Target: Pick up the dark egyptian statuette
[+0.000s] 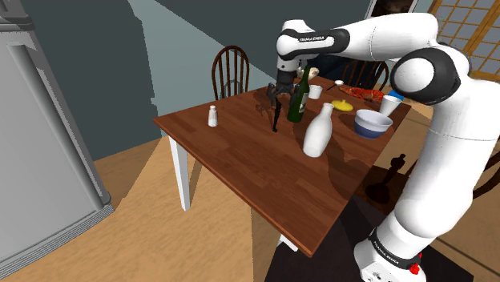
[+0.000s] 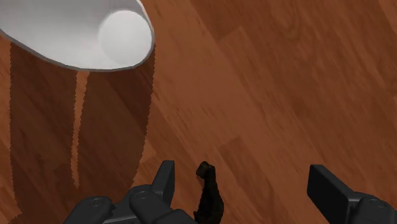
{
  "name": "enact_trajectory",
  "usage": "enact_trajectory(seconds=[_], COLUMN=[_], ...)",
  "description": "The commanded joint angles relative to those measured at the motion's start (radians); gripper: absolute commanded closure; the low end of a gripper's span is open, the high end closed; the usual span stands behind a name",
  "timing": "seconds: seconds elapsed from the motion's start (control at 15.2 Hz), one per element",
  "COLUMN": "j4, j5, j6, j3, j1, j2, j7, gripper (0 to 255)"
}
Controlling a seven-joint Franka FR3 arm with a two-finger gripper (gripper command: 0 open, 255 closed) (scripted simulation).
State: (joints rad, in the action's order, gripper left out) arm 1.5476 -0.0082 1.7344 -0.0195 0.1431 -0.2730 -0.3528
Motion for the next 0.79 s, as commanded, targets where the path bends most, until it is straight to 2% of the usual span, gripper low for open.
enact_trajectory(seconds=[0.0, 0.2, 0.4, 0.46, 0.73], j4=[-0.103, -0.279, -0.502, -0.538, -0.472], j5=[0.004, 0.014, 0.026, 0.028, 0.028], j6=[-0.025, -0.076, -0.152, -0.165, -0.106], j3=[0.012, 0.029, 0.043, 0.045, 0.045], j1=[0.012, 0.029, 0.051, 0.055, 0.054], j2=[-0.088, -0.227, -0.388, -0.413, -0.405], j7=[-0.018, -0.046, -0.074, -0.078, -0.078], gripper=[0, 0, 0, 0, 0])
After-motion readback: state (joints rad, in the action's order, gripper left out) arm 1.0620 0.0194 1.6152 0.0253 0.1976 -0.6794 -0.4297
